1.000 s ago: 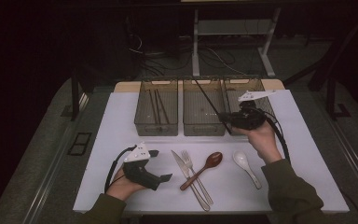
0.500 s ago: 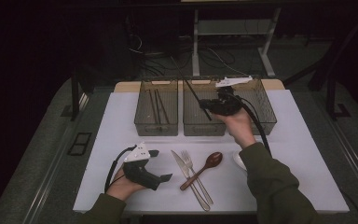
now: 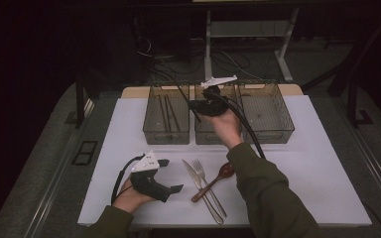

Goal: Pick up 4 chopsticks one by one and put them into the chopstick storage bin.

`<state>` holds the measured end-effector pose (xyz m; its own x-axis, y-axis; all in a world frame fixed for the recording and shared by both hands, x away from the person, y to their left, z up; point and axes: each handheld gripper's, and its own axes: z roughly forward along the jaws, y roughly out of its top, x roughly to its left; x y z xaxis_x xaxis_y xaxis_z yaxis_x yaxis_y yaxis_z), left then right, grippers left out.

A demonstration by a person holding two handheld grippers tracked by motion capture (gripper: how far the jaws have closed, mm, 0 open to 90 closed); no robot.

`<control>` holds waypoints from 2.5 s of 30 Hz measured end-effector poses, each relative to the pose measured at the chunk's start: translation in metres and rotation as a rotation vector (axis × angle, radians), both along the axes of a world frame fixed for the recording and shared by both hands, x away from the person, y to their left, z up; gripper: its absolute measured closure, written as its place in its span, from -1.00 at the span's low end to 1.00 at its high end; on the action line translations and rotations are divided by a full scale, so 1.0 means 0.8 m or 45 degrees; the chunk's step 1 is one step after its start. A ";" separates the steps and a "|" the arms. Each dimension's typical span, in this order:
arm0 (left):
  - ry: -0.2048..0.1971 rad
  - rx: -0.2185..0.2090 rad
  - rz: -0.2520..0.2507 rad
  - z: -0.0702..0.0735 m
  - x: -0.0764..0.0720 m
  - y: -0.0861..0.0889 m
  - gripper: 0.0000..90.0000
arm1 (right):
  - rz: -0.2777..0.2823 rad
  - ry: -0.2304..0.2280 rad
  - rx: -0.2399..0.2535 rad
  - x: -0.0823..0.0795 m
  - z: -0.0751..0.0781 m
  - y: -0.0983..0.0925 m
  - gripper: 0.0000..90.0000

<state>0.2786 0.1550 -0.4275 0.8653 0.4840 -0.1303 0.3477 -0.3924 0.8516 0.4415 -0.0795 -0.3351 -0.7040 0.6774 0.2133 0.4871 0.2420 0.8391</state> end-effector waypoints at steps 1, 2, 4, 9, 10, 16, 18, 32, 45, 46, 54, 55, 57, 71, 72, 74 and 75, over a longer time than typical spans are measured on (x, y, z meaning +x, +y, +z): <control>0.000 0.004 -0.002 0.000 0.000 0.000 -1.00 | -0.003 0.002 -0.002 0.002 -0.001 0.004 0.89; -0.001 0.001 -0.003 0.000 0.000 0.000 -1.00 | -0.006 0.007 0.001 0.003 -0.002 0.008 0.89; -0.001 -0.002 -0.003 0.000 0.000 0.000 -1.00 | -0.012 0.018 0.002 0.007 -0.005 0.015 0.88; -0.001 -0.007 -0.004 0.000 0.000 0.000 -1.00 | -0.024 0.032 -0.013 0.016 -0.014 0.032 0.89; 0.001 -0.012 -0.003 0.000 0.000 -0.001 -1.00 | -0.028 0.038 -0.016 0.018 -0.016 0.035 0.88; -0.001 -0.008 -0.010 0.000 0.000 0.000 -1.00 | -0.047 0.062 -0.037 0.026 -0.031 0.049 0.89; 0.001 -0.012 -0.008 0.000 0.000 0.000 -1.00 | -0.050 0.065 -0.055 0.028 -0.036 0.053 0.88; 0.005 -0.015 -0.012 0.000 -0.001 -0.001 -1.00 | -0.075 0.158 -0.143 0.036 -0.060 0.070 0.88; 0.006 -0.010 -0.016 0.000 0.000 -0.001 -1.00 | -0.073 0.175 -0.157 0.035 -0.062 0.072 0.37; 0.005 -0.010 -0.017 0.000 0.000 -0.001 -1.00 | -0.070 0.173 -0.158 0.034 -0.061 0.071 0.31; 0.009 -0.009 -0.011 0.000 0.000 0.000 -1.00 | -0.019 0.166 -0.095 0.029 -0.045 0.056 0.00; 0.009 -0.009 -0.011 0.000 0.000 0.000 -1.00 | -0.019 0.166 -0.095 0.029 -0.045 0.056 0.00; 0.008 -0.006 -0.011 0.000 0.000 0.000 -1.00 | -0.004 0.157 -0.084 0.026 -0.039 0.047 -0.05; 0.005 0.011 -0.011 -0.001 0.000 0.000 -1.00 | 0.043 0.099 -0.052 0.007 -0.016 0.000 -0.26; 0.005 0.011 -0.011 -0.001 0.000 0.000 -1.00 | 0.047 0.091 -0.049 0.005 -0.015 -0.003 -0.27; 0.008 0.010 -0.007 -0.001 0.000 0.000 -1.00 | 0.052 0.078 -0.051 0.001 -0.013 -0.009 -0.28; 0.009 0.012 -0.007 -0.001 0.000 0.000 -1.00 | 0.053 0.073 -0.048 -0.001 -0.012 -0.013 -0.29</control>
